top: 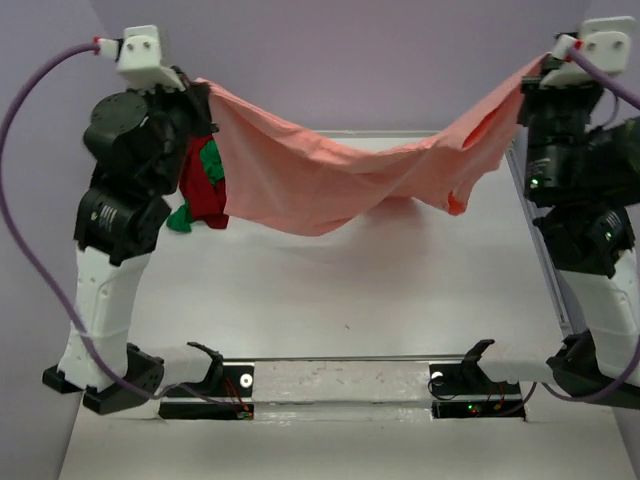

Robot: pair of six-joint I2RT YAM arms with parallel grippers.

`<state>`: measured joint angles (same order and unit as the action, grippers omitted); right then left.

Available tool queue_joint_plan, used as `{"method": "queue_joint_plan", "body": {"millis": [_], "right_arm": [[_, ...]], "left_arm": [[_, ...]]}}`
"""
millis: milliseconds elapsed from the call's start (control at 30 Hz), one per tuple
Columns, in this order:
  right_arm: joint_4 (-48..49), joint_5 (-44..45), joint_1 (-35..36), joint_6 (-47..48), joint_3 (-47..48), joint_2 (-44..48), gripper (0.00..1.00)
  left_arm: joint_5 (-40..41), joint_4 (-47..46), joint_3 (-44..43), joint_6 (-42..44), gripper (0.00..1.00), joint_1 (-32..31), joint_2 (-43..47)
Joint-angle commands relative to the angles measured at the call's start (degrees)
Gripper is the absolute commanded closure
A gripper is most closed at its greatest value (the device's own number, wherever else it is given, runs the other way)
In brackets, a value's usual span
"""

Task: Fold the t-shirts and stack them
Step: Flatten the tshirt out

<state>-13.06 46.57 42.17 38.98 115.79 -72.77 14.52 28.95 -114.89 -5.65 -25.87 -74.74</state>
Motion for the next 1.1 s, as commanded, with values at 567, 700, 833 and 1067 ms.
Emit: {"method": "queue_joint_plan", "body": {"millis": [567, 700, 833, 1067], "right_arm": [[12.36, -2.79, -5.24, 4.97, -8.75, 0.29, 1.00], [3.34, -11.13, -15.08, -2.40, 7.72, -13.04, 1.00], [-2.65, -19.38, -22.39, -8.47, 23.55, -26.78, 1.00], [-3.11, -23.01, -27.14, -8.57, 32.39, -35.24, 1.00]], "left_arm": [[1.75, -6.53, 0.64, 2.23, 1.00, 6.78, -1.52], [-5.46, -7.07, -11.17, 0.81, 1.00, 12.06, -12.05], [-11.77, -2.85, -30.59, 0.12, 1.00, 16.89, -29.89], [-14.26, -7.41, -34.70, -0.41, 1.00, 21.29, -37.23]]}}
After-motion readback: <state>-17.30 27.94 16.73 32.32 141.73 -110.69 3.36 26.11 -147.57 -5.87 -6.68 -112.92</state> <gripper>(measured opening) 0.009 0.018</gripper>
